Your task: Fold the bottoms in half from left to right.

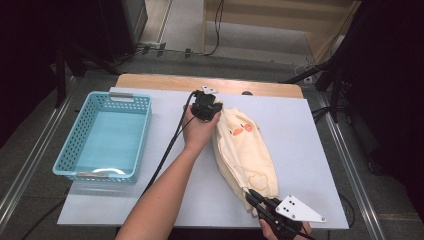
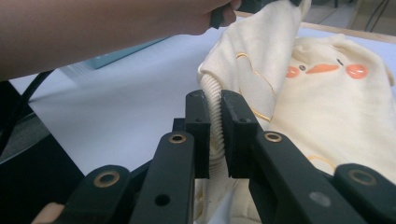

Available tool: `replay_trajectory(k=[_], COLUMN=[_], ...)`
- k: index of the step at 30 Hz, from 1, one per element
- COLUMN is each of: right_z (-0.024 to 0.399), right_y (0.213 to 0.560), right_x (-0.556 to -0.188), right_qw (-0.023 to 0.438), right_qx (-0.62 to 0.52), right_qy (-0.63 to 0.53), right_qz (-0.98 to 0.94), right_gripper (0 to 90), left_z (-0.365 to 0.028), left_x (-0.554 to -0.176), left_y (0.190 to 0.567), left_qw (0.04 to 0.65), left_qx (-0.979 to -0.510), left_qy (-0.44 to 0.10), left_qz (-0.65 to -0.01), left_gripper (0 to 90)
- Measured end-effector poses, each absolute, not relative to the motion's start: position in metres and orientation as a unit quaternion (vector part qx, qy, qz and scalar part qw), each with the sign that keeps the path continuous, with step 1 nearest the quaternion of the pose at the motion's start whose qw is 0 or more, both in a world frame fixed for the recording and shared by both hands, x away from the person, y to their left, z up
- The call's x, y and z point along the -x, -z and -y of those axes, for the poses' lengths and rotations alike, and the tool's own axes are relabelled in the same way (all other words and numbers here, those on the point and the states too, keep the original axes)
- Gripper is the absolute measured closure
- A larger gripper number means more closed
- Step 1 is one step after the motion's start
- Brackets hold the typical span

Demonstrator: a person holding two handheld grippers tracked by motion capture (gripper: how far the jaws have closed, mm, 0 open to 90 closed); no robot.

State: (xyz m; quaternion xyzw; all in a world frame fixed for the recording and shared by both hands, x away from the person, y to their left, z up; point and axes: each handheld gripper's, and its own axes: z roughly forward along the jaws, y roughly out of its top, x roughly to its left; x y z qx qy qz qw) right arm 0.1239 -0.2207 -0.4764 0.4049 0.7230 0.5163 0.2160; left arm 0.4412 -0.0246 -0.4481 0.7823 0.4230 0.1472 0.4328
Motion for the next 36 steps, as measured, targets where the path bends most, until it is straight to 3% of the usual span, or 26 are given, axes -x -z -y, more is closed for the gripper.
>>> replay_trajectory(k=[20,21,23,27,30,33,36], right_z=[0.261,0.263,0.266,0.269,0.269,0.270,0.271], right_y=[0.494,0.496,0.500,0.503,0.502,0.498,0.493], right_x=[-0.119,-0.120,-0.121,-0.123,-0.124,-0.123,-0.122], right_qw=[0.230,0.232,0.231,0.228,0.236,0.241,0.250], right_qx=[-0.489,-0.493,-0.505,-0.520,-0.518,-0.517,-0.508], right_qy=[-0.479,-0.474,-0.467,-0.458,-0.455,-0.458,-0.462], right_qz=[-0.692,-0.691,-0.688,-0.684,-0.684,-0.682,-0.683], right_gripper=[80.2,80.2,80.1,79.7,75.5,60.8,53.2], left_z=[0.082,0.082,0.083,0.069,0.056,0.042,0.032], left_x=[-0.452,-0.453,-0.450,-0.446,-0.445,-0.444,-0.441], left_y=[0.472,0.473,0.474,0.469,0.468,0.468,0.470], left_qw=[0.430,0.433,0.436,0.458,0.459,0.459,0.447], left_qx=[-0.801,-0.802,-0.801,-0.793,-0.788,-0.784,-0.786], left_qy=[-0.099,-0.090,-0.090,-0.092,-0.102,-0.105,-0.113], left_qz=[-0.405,-0.401,-0.400,-0.391,-0.397,-0.405,-0.411], left_gripper=[87.3,82.7,60.4,43.2,41.0,40.6,40.8])
